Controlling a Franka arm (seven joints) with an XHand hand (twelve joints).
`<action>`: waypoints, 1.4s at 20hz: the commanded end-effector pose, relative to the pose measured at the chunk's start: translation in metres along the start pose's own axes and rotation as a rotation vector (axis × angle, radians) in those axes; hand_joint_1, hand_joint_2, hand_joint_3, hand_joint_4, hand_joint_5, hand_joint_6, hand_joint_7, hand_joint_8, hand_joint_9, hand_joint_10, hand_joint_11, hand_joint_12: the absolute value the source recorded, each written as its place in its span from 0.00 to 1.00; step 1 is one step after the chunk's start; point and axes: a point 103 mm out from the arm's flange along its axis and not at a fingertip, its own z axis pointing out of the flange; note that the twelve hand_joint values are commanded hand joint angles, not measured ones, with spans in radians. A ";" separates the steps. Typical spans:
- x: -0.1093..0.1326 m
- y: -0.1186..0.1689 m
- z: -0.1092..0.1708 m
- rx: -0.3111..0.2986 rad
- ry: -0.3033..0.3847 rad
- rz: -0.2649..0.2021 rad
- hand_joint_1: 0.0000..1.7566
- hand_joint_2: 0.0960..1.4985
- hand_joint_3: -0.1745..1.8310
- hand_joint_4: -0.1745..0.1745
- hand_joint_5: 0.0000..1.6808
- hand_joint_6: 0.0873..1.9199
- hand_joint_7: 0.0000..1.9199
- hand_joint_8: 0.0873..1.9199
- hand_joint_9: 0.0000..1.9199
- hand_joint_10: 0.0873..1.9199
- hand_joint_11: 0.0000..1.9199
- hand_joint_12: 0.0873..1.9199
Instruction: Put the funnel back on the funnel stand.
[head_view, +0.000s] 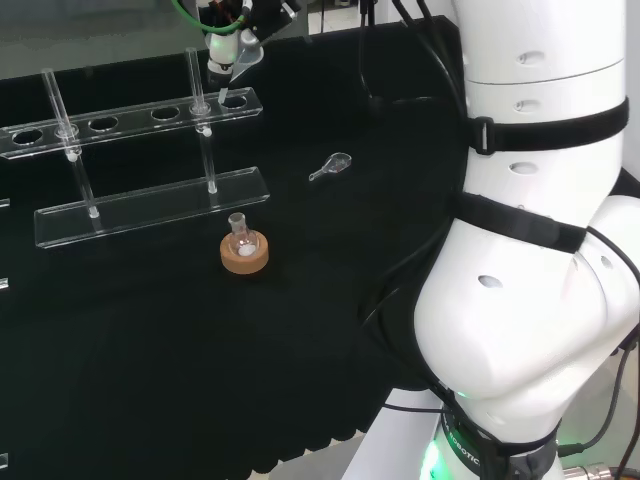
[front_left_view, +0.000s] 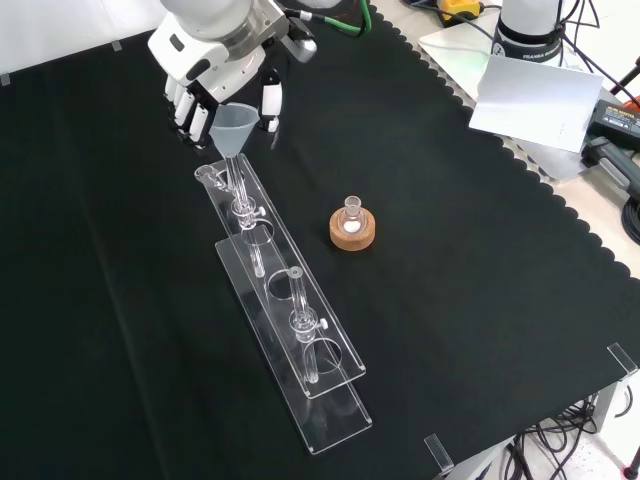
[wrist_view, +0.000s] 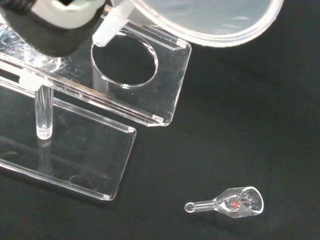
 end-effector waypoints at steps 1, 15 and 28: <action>-0.003 0.005 0.004 0.021 -0.020 0.024 0.58 0.71 0.09 1.00 0.61 0.47 0.34 0.32 0.50 0.18 0.42 0.56; -0.003 0.005 0.009 0.037 0.003 0.028 0.58 0.71 0.09 1.00 0.61 0.46 0.33 0.32 0.50 0.18 0.42 0.56; -0.015 0.005 0.018 0.054 -0.023 -0.003 0.58 0.71 0.09 1.00 0.61 0.46 0.33 0.32 0.49 0.18 0.42 0.56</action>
